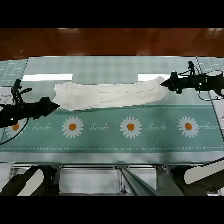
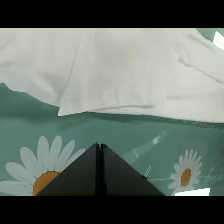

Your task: Fold the shirts.

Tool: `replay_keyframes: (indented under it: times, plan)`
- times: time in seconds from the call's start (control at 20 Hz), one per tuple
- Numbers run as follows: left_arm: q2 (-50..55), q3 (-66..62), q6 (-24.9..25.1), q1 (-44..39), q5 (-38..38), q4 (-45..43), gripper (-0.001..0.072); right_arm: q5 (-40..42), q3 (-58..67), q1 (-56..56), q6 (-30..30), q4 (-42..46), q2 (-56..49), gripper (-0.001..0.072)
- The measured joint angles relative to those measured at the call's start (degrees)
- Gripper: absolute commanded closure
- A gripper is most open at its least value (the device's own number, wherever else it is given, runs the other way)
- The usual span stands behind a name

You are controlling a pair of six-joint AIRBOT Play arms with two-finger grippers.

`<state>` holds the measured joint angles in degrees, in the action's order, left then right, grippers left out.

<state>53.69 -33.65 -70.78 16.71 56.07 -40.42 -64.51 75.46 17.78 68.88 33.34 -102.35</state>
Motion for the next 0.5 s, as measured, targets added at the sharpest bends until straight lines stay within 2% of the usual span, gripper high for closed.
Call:
replay_keyframes:
  times: [0.25, 0.5]
  plan:
    - [1.0, -4.4, 4.1, -7.1, -0.3, 2.4, 0.0688, -2.7, -0.2, 0.0, 0.0, 6.7, 8.5, 0.0693]
    - [9.9, -14.3, 4.3, -23.1, -9.0, 3.5, 0.0689, -4.0, -3.7, 0.0, 0.1, 12.2, 21.5, 0.0693]
